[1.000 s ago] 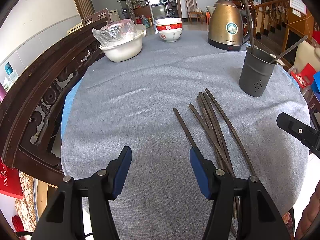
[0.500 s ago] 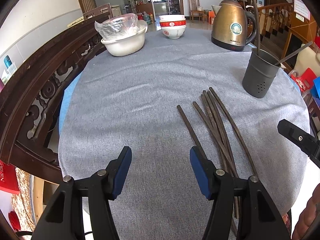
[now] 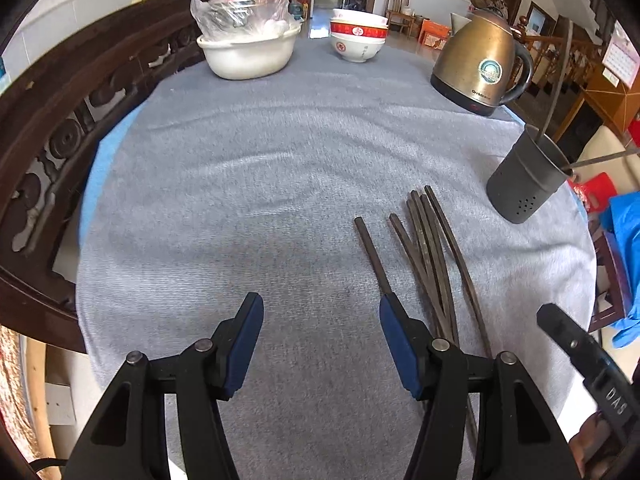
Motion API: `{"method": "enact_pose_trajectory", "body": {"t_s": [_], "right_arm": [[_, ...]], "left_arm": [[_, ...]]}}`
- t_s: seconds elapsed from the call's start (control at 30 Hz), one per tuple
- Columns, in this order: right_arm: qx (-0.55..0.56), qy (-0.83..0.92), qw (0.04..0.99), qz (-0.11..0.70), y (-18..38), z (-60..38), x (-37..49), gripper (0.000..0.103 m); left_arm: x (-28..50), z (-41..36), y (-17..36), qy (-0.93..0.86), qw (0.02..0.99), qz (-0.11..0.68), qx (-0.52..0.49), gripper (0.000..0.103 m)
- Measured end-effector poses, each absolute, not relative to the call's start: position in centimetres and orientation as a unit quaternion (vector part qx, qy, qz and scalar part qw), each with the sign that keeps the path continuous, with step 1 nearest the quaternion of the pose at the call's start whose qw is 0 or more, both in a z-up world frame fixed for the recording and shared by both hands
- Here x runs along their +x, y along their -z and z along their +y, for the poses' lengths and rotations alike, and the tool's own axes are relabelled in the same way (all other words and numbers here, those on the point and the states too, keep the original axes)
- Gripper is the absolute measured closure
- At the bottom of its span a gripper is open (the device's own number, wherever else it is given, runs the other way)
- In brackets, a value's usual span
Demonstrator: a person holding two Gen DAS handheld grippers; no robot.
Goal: Organize utensils
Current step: 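Move both open tools back over the remaining dark sticks, then close the right tool on a dark stick while the left tool grasps another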
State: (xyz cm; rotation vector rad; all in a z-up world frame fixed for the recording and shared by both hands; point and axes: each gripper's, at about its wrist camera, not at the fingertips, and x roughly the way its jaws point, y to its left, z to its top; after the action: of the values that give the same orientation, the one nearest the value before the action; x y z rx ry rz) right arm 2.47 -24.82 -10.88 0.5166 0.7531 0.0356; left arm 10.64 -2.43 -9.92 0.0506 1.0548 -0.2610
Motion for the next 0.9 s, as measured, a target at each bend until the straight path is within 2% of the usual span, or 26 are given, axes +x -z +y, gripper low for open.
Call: {"method": "enact_pose_trajectory", "body": {"t_s": [0.2, 0.33, 0.53, 0.63, 0.7, 0.77, 0.9], "right_arm": [[0.232, -0.020, 0.896, 0.378, 11.2, -24.4, 4.0, 0.066], [0.216, -0.033, 0.890, 0.401, 11.6, -24.2, 6.5, 0.075], [0.198, -0.050, 0.879, 0.431, 12.4, -23.4, 10.1, 0.081], [0.186, -0.054, 0.877, 0.440, 12.5, -22.9, 11.5, 0.083], [0.182, -0.055, 0.873, 0.448, 12.8, -22.7, 12.4, 0.084], [0.184, -0.055, 0.867, 0.460, 13.2, -22.7, 13.2, 0.085], [0.179, -0.061, 0.860, 0.474, 13.8, -22.5, 14.1, 0.086]], "left_arm": [[12.2, -3.2, 11.0, 0.132, 0.843, 0.520, 0.023, 0.042], [13.3, -3.4, 11.7, 0.134, 0.834, 0.535, 0.017, 0.042], [14.8, -3.9, 12.4, 0.146, 0.821, 0.553, 0.004, 0.042], [15.7, -4.0, 12.7, 0.149, 0.814, 0.561, -0.002, 0.044], [16.1, -4.1, 12.9, 0.150, 0.810, 0.567, -0.005, 0.051], [16.6, -4.2, 13.3, 0.152, 0.802, 0.577, -0.010, 0.054], [17.2, -4.5, 13.6, 0.155, 0.799, 0.581, -0.009, 0.056]]}}
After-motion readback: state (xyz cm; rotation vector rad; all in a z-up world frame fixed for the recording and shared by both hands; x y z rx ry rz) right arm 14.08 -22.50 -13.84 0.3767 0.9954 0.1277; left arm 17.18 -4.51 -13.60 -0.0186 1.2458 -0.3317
